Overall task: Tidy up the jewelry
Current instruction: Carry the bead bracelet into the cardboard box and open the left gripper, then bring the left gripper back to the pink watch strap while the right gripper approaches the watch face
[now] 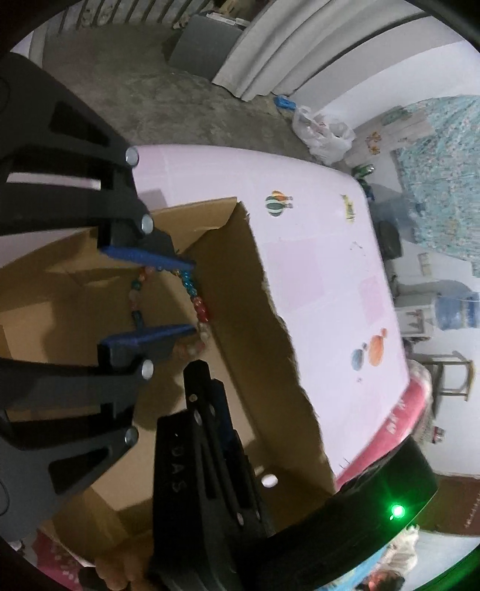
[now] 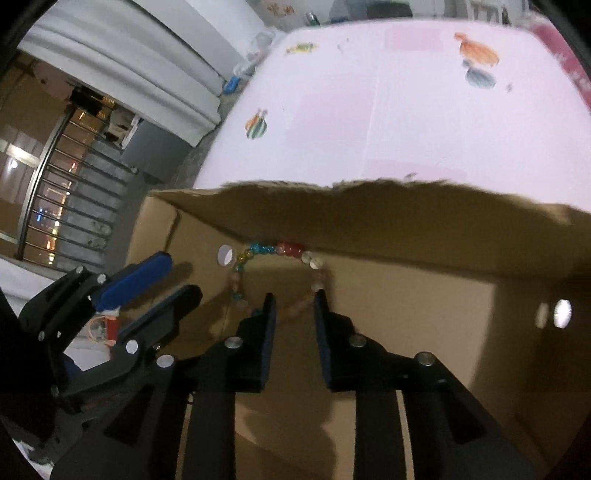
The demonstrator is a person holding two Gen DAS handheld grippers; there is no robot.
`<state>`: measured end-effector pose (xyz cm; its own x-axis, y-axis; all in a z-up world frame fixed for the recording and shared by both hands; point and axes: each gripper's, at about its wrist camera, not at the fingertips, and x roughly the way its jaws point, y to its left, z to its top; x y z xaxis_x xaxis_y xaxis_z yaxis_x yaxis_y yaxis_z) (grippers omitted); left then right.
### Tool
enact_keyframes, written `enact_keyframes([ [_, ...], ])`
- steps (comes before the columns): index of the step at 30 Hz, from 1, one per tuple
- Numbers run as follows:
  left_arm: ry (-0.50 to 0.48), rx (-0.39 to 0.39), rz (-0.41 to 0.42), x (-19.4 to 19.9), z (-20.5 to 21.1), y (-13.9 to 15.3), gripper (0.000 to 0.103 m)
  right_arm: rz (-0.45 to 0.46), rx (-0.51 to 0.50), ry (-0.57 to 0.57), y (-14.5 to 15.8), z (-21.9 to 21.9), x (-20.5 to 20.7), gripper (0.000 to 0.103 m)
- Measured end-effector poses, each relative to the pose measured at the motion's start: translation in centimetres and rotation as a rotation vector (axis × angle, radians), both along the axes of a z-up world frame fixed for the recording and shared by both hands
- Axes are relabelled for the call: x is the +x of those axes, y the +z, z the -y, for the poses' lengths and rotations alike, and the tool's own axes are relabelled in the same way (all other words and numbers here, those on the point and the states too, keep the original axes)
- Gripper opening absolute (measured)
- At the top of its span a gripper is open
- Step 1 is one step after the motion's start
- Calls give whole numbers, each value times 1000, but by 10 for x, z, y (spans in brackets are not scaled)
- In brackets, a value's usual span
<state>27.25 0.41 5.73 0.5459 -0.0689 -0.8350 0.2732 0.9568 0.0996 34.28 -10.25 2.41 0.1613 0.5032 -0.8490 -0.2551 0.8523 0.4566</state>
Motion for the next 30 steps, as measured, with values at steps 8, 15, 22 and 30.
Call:
enact_keyframes([
  [8,-2,-113,196,-64,-15,59,68,305,-44,-88,86,39,-69,52],
  [15,-61,-147,274,-139,-15,82,86,583,-114,-123,150,67,-162,90],
  [22,-59,-245,228,-196,-13,61,92,646,-199,-185,156,95,-241,96],
  [30,-67,-421,54,-223,-9,-10,94,516,-281,-283,105,128,-289,96],
])
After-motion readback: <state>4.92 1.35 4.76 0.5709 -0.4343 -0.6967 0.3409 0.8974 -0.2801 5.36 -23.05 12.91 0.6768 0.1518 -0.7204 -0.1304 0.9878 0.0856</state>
